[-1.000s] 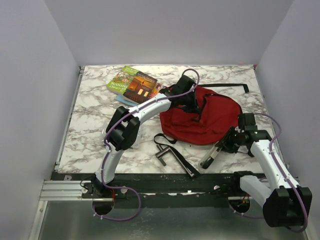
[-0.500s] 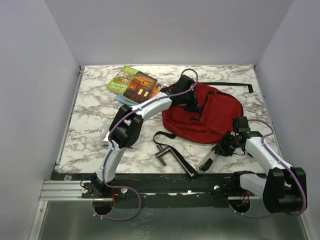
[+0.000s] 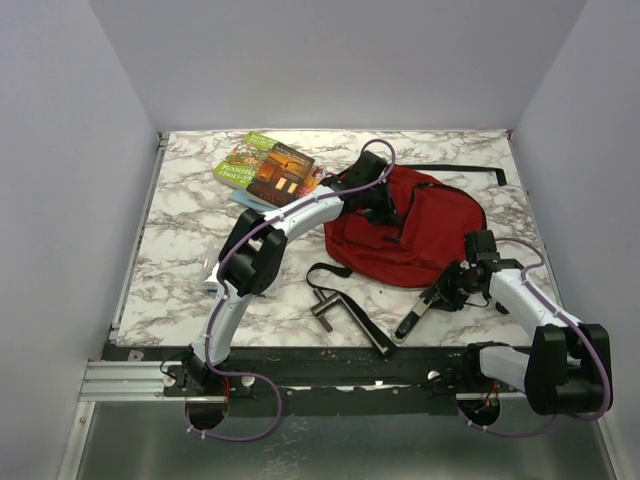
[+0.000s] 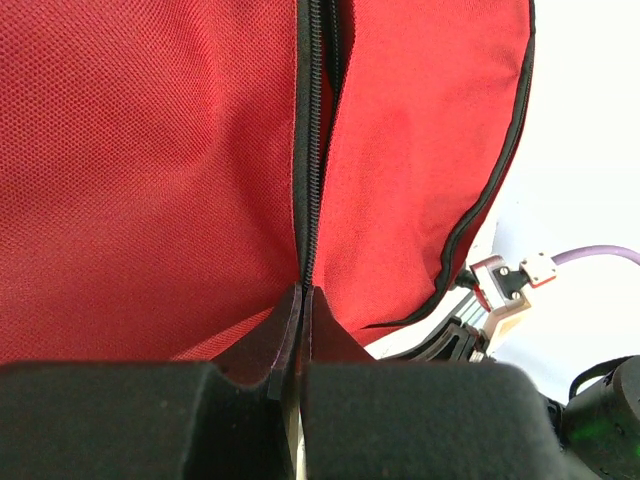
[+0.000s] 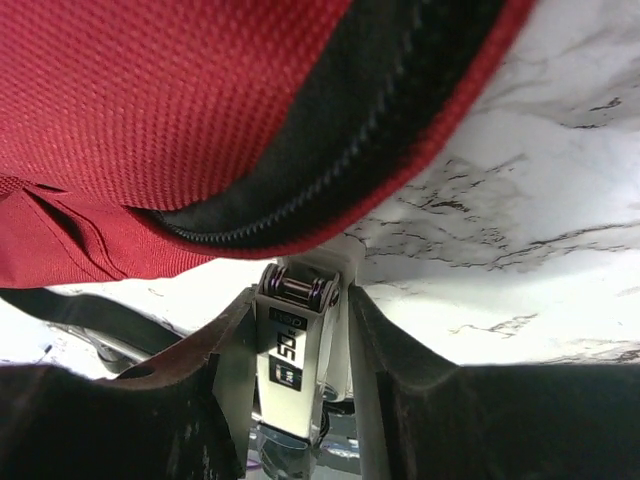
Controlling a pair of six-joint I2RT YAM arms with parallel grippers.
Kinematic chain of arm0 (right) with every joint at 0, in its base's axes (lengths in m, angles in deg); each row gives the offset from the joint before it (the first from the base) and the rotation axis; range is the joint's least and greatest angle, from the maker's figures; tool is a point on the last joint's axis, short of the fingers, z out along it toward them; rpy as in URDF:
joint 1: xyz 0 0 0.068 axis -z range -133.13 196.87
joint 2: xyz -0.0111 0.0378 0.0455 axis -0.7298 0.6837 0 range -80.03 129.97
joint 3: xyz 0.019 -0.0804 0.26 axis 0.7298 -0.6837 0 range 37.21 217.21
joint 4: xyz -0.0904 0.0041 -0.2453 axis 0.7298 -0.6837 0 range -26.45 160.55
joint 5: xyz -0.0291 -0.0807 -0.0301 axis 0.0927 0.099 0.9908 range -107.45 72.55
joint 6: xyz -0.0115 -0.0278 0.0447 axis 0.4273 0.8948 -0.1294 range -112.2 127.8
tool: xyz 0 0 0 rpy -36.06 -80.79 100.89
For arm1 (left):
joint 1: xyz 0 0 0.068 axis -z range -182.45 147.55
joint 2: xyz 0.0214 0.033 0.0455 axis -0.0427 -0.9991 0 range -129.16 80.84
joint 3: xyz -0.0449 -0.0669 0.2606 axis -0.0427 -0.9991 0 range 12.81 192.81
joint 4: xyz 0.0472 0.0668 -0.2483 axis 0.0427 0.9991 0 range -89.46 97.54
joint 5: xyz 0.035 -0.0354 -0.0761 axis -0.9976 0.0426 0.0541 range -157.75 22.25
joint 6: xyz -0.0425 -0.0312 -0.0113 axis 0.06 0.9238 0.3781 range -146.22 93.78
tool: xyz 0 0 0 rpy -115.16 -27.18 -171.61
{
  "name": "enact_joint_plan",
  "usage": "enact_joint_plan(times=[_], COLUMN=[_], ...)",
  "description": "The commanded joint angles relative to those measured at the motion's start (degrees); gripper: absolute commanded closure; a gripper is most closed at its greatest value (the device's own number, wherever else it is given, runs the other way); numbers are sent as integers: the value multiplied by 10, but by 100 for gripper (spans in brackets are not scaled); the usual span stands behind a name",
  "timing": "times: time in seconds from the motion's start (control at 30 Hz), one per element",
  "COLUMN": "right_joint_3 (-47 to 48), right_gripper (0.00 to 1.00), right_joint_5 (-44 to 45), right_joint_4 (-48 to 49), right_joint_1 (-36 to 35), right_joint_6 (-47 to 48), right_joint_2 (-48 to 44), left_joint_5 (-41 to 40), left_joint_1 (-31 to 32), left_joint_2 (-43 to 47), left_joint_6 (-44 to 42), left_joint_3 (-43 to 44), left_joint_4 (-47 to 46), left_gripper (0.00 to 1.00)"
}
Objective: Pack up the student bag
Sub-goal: Pick up the stationery from the center of the board, then place the stationery in the student bag.
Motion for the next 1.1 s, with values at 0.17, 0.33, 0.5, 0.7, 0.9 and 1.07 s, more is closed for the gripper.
enact_joint_plan(times=[0.17,0.33,0.5,0.7,0.9,1.07], right_joint_3=[1,73,141,192,278,319], right_gripper=[99,99,99,99,99,99], right_joint_5=[12,-6,-54,-46,31,92], right_joint_4=[-38,-129,-174,-67,126,231], right_joint_1=[-3,-2,-2,-2,-2,-1], right_joint_6=[8,37,71,72,60,57], right_joint_2=[-14,-82,-116,-105,1,77], left_joint_5=[6,6,4,2,22,33], left_joint_1=[4,4,4,4,4,3], left_joint_2=[11,10,11,19,14,12], left_joint_6=[2,3,3,3,17,36], left_joint_3=[-3,-6,-15,-28,-31,-29], left_joint_4=[-15,-15,-13,-13,-12,-13], left_gripper=[100,100,100,100,100,100])
